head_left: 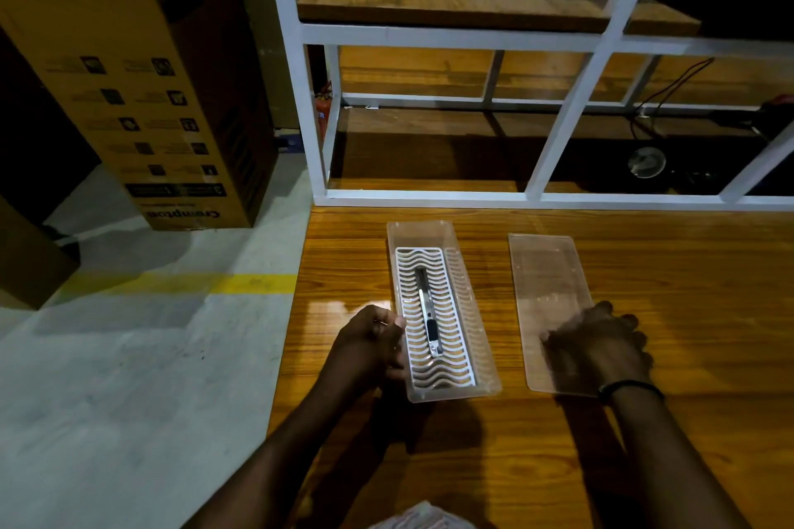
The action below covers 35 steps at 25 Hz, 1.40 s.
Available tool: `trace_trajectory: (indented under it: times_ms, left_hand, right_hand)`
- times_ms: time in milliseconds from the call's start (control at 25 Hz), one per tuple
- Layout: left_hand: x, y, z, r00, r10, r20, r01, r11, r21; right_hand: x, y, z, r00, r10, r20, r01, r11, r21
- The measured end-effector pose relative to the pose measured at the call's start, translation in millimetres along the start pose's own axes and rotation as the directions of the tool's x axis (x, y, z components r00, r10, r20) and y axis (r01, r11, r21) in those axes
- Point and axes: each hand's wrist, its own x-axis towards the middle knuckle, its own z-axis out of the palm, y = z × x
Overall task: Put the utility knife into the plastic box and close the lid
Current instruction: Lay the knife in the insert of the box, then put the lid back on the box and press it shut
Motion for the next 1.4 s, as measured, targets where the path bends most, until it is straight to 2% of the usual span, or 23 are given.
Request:
trace_trajectory:
  times_ms: [120,320,680,760,880,1000,1200,1400]
  left_hand:
    - [0.1,2.0,0.2,0.999,-0.031,0.008,0.031,0.999,-0.016]
    - [-0.8,1.9,0.8,0.999,-0.053,0.011,0.054,0.996,-0.068]
    - [-2.5,1.9,-9.9,0.999,-0.051,0.018,0.051,0.999,-0.012]
    - [-2.9,1.6,-10.6,1.000,-0.021,-0.012,0.022,1.000,0.017]
    - [-6.0,4.2,-9.2,0.979,0.173,-0.107,-0.154,0.973,0.171]
    - [-13.6,4.9,-2.6,0.940,0.326,-0.102,-0.299,0.930,0.216]
    - [-15.2,4.5,0.8,0.935,0.349,-0.066,-0.331,0.923,0.195]
    - [-18.3,6.4,-0.8,0.941,0.337,-0.041,-0.323,0.925,0.199]
  right_hand:
    - [-7.3,-4.6,-7.3,0.994,-0.109,-0.028,0.112,0.981,0.159]
    - [-33.4,-30.0,-26.9,0.942,-0.325,-0.078,0.331,0.876,0.350]
    - [-80.3,-63.6,-28.3,0.861,-0.507,-0.040,0.416,0.656,0.630]
    - [-85.3,-68.3,-20.2,0.838,-0.545,-0.020,0.432,0.642,0.633]
    - [-93.4,-75.3,-7.0,0.808,-0.590,0.011,0.462,0.644,0.609]
    - [-100.4,-82.4,0.9,0.795,-0.605,0.037,0.451,0.631,0.631]
    - [-106.6,-87.9,11.2,0.807,-0.580,0.116,0.394,0.673,0.626]
    - [-108.3,-84.5,17.6,0.792,-0.590,0.159,0.486,0.766,0.421]
